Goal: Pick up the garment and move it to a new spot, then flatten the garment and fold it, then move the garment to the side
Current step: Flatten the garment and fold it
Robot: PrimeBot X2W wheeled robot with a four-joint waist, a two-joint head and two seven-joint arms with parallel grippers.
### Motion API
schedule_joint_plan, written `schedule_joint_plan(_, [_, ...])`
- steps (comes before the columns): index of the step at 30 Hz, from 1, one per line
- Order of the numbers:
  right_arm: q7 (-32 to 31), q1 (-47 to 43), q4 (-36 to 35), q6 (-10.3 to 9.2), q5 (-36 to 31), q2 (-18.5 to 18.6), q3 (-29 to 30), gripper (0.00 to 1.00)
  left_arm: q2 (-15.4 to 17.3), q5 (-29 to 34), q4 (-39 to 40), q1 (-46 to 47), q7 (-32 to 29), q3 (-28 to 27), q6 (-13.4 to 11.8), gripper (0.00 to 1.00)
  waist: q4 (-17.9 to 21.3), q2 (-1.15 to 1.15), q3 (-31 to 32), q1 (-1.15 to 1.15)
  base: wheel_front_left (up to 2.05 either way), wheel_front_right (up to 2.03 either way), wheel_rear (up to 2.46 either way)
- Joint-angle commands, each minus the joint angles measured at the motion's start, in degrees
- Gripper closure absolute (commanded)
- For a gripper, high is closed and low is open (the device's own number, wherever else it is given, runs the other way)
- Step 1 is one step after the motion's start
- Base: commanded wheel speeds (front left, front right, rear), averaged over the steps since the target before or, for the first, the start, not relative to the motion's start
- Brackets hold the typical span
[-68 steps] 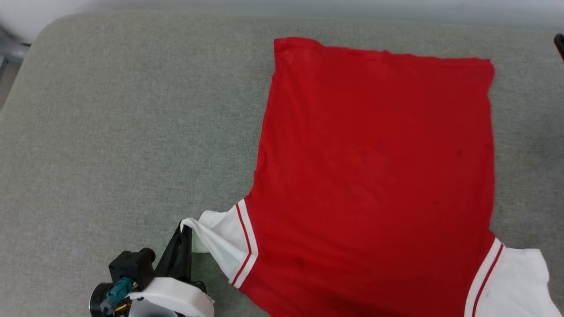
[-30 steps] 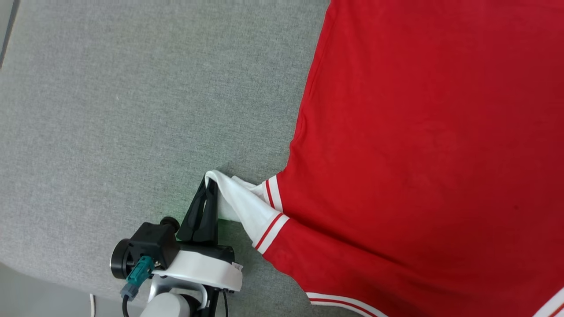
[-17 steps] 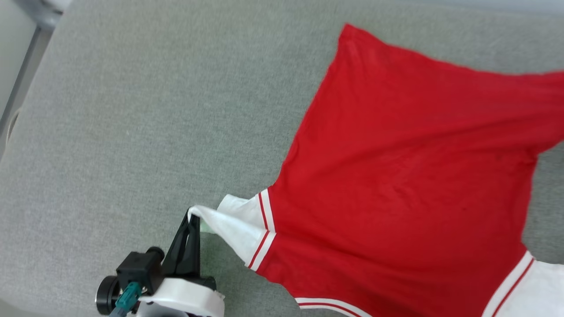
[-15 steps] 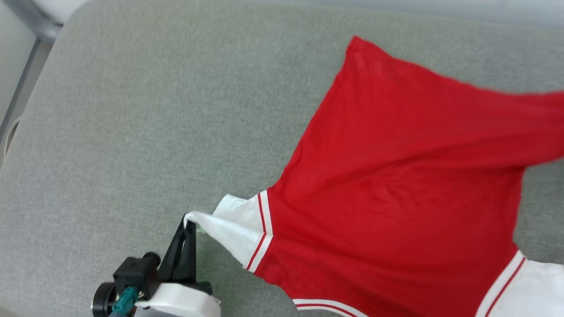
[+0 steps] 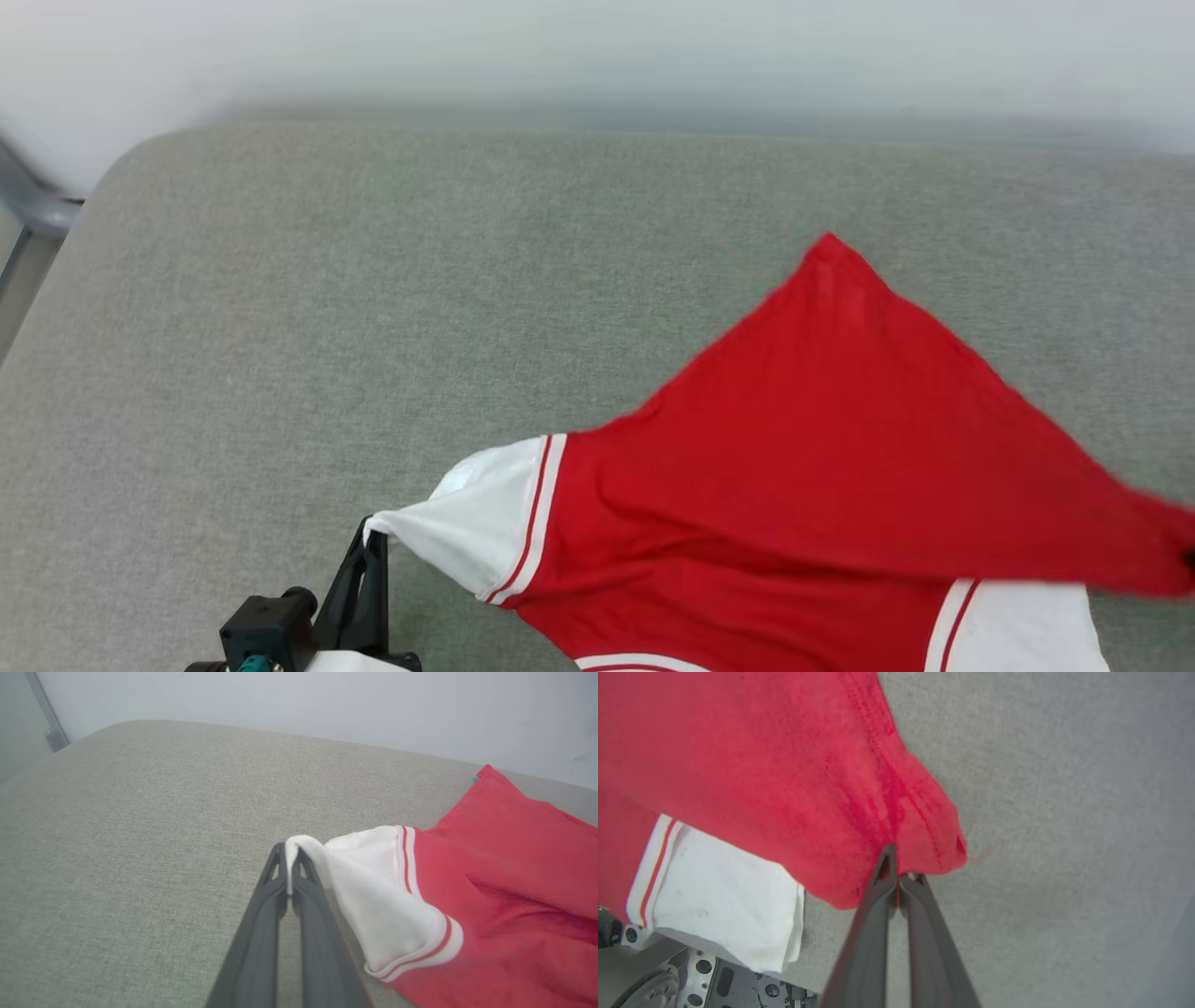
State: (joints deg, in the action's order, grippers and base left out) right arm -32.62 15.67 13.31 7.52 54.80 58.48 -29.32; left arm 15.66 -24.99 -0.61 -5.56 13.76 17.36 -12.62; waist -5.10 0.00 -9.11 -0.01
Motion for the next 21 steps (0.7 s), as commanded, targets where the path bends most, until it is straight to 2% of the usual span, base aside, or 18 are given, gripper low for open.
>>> schedule_joint_plan(1, [0.26,-3.01,-0.26,-0.06,0.70,-0.12,0.37,1.00,0.33,-0.28,0.03,-0.58,-0.03,-0.28,-0.17,1.00,0.89,0.00,0.90,0.01,0.00,0.00,0.00])
schedule_joint_plan(8, [1.37,-17.55,1.14,-0.06,2.45,-5.14,2.72,1.00,0.67,-0.45,-0.30,-0.87,-0.01,-0.10,-0.07,1.00,1.62,0.00,1.34,0.01,0.00,0.00,0.00])
schedule_joint_plan(12, [2.23,-21.26,1.77,-0.06,1.19,-8.57,4.29,1.00,0.91,-0.56,-0.52,-0.30,0.02,-0.05,0.15,1.00,2.01,0.00,1.09,0.01,0.00,0.00,0.00])
schedule_joint_plan(13, [2.81,-21.21,1.93,-0.06,0.80,-9.26,5.23,0.92,0.96,-0.60,-0.58,-0.17,0.02,-0.12,0.12,1.00,2.14,0.00,1.06,0.01,0.00,0.00,0.00])
schedule_joint_plan(14, [3.37,-21.08,1.92,-0.08,0.35,-9.72,6.21,0.43,1.02,-0.64,-0.60,-0.07,0.04,-0.16,0.10,1.00,2.27,0.00,1.04,0.01,0.00,0.00,0.00])
schedule_joint_plan(15, [4.29,-20.65,1.60,-0.09,-0.36,-9.84,7.35,0.00,1.09,-0.65,-0.64,-0.01,0.05,-0.16,0.12,1.00,2.36,0.00,1.03,0.01,0.00,0.00,0.00])
schedule_joint_plan(21, [9.46,-17.90,-1.76,-0.06,-4.53,-9.71,14.44,0.00,1.29,-0.63,-0.74,0.31,0.06,0.16,0.29,1.00,2.27,0.00,1.08,0.01,0.00,0.00,0.00])
